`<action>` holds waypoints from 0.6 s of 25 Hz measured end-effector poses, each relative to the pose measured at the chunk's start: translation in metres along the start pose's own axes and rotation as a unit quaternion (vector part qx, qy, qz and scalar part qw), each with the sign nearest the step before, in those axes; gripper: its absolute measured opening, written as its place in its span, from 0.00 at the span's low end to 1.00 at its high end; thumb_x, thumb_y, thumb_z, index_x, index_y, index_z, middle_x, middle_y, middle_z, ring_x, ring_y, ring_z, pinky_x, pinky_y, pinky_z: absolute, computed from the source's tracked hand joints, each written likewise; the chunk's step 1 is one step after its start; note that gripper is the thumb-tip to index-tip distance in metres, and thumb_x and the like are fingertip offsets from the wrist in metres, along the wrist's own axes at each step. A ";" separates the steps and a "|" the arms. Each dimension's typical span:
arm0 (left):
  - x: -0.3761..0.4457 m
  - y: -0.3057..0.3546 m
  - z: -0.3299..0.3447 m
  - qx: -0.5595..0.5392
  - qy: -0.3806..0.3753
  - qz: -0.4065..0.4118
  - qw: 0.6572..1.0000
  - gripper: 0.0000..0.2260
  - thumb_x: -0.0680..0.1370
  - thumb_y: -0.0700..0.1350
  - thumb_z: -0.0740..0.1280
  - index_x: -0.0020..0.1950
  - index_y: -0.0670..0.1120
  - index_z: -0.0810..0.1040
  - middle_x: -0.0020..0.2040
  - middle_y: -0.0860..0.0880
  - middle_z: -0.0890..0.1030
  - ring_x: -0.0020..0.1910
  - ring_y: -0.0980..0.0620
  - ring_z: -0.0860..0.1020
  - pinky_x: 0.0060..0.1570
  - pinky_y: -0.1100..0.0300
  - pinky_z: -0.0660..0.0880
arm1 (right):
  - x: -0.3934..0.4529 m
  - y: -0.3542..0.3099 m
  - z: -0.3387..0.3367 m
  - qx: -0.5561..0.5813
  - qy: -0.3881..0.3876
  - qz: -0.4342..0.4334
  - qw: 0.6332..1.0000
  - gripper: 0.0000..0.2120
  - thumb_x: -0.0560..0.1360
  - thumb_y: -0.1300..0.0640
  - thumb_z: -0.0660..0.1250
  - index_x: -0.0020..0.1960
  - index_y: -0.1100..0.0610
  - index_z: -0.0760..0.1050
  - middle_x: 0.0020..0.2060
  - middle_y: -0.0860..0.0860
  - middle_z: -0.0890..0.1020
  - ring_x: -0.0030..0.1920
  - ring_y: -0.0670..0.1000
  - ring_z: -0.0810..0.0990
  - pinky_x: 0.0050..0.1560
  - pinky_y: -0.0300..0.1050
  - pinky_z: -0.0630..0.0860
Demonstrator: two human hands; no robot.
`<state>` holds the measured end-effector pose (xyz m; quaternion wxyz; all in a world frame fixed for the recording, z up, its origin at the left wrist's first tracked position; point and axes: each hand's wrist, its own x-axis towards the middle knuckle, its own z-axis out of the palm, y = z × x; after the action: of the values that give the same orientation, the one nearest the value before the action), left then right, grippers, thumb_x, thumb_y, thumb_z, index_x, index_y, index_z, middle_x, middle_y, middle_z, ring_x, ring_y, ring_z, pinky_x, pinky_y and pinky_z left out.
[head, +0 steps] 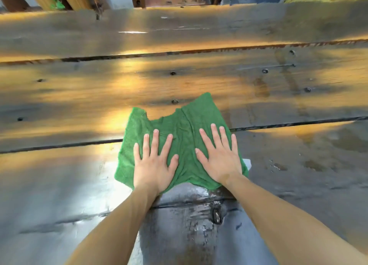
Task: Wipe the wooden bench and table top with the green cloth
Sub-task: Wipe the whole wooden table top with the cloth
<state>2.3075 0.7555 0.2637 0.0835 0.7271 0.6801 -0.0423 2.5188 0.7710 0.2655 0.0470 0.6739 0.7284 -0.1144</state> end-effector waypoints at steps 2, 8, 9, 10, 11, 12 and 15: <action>-0.042 0.000 0.007 0.000 -0.013 0.002 1.000 0.30 0.77 0.65 0.33 0.79 0.60 0.33 0.80 0.48 0.34 0.80 0.42 0.38 0.76 0.39 0.38 | -0.040 0.001 0.006 -0.005 -0.016 -0.003 1.000 0.36 0.74 0.30 0.31 0.80 0.40 0.35 0.80 0.48 0.36 0.80 0.53 0.33 0.77 0.60 0.33; -0.128 -0.003 0.020 -0.015 -0.015 0.012 1.000 0.30 0.77 0.66 0.34 0.78 0.61 0.32 0.81 0.48 0.36 0.81 0.42 0.39 0.76 0.39 0.37 | -0.125 0.009 0.020 -0.017 -0.042 -0.033 0.998 0.35 0.72 0.29 0.31 0.77 0.37 0.30 0.78 0.46 0.32 0.79 0.52 0.32 0.76 0.59 0.31; -0.139 -0.003 0.021 -0.021 -0.017 0.012 1.000 0.30 0.76 0.66 0.33 0.77 0.61 0.31 0.81 0.48 0.34 0.80 0.42 0.37 0.76 0.39 0.36 | -0.133 0.013 0.018 -0.014 -0.061 -0.043 0.997 0.34 0.73 0.30 0.34 0.76 0.36 0.29 0.77 0.46 0.30 0.79 0.51 0.30 0.75 0.58 0.30; -0.149 -0.002 0.021 -0.024 -0.021 0.013 0.999 0.30 0.76 0.67 0.32 0.77 0.61 0.30 0.80 0.48 0.33 0.80 0.42 0.36 0.75 0.39 0.34 | -0.140 0.017 0.016 -0.008 -0.081 -0.048 0.996 0.33 0.74 0.31 0.38 0.75 0.34 0.29 0.77 0.45 0.29 0.78 0.51 0.29 0.75 0.58 0.30; -0.157 -0.001 0.021 -0.027 -0.026 0.015 0.999 0.30 0.75 0.67 0.32 0.77 0.62 0.29 0.80 0.49 0.31 0.80 0.42 0.34 0.75 0.39 0.34 | -0.145 0.019 0.014 0.007 -0.098 -0.046 0.994 0.33 0.77 0.34 0.45 0.74 0.33 0.29 0.77 0.45 0.29 0.78 0.51 0.29 0.75 0.58 0.29; -0.163 -0.001 0.021 -0.032 -0.032 0.016 0.999 0.31 0.75 0.67 0.31 0.76 0.62 0.29 0.79 0.49 0.30 0.79 0.43 0.33 0.75 0.39 0.33 | -0.149 0.018 0.011 0.031 -0.113 -0.034 0.993 0.34 0.79 0.37 0.52 0.75 0.32 0.31 0.77 0.44 0.30 0.78 0.51 0.29 0.75 0.58 0.29; -0.166 -0.001 0.016 -0.039 -0.049 0.019 0.998 0.30 0.75 0.67 0.31 0.76 0.62 0.28 0.79 0.49 0.29 0.78 0.43 0.31 0.75 0.38 0.32 | -0.137 0.007 -0.005 0.100 -0.156 0.032 0.982 0.45 0.77 0.47 0.67 0.78 0.32 0.38 0.78 0.45 0.30 0.78 0.52 0.29 0.75 0.61 0.30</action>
<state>2.2958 0.5895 0.2770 0.1463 0.7330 0.6625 -0.0496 2.5379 0.6396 0.2999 0.0964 0.6719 0.6753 -0.2885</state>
